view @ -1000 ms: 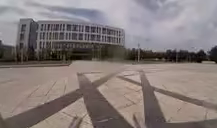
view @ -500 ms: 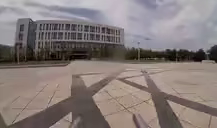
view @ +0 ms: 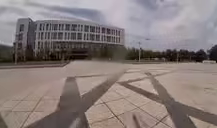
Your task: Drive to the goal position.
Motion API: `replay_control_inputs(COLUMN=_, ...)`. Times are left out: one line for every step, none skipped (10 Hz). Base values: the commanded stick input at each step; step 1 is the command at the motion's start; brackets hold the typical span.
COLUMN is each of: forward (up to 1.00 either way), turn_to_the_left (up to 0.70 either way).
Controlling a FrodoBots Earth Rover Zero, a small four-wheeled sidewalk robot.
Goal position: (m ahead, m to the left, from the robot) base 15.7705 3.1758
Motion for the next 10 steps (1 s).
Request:
replay_control_inputs(forward=1.0, turn_to_the_left=0.0)
replay_control_inputs(forward=1.0, turn_to_the_left=0.0)
replay_control_inputs(forward=1.0, turn_to_the_left=0.0)
replay_control_inputs(forward=1.0, turn_to_the_left=0.0)
replay_control_inputs(forward=1.0, turn_to_the_left=0.0)
replay_control_inputs(forward=1.0, turn_to_the_left=0.0)
replay_control_inputs(forward=1.0, turn_to_the_left=0.0)
replay_control_inputs(forward=1.0, turn_to_the_left=0.0)
replay_control_inputs(forward=1.0, turn_to_the_left=0.24)
replay_control_inputs(forward=1.0, turn_to_the_left=0.27)
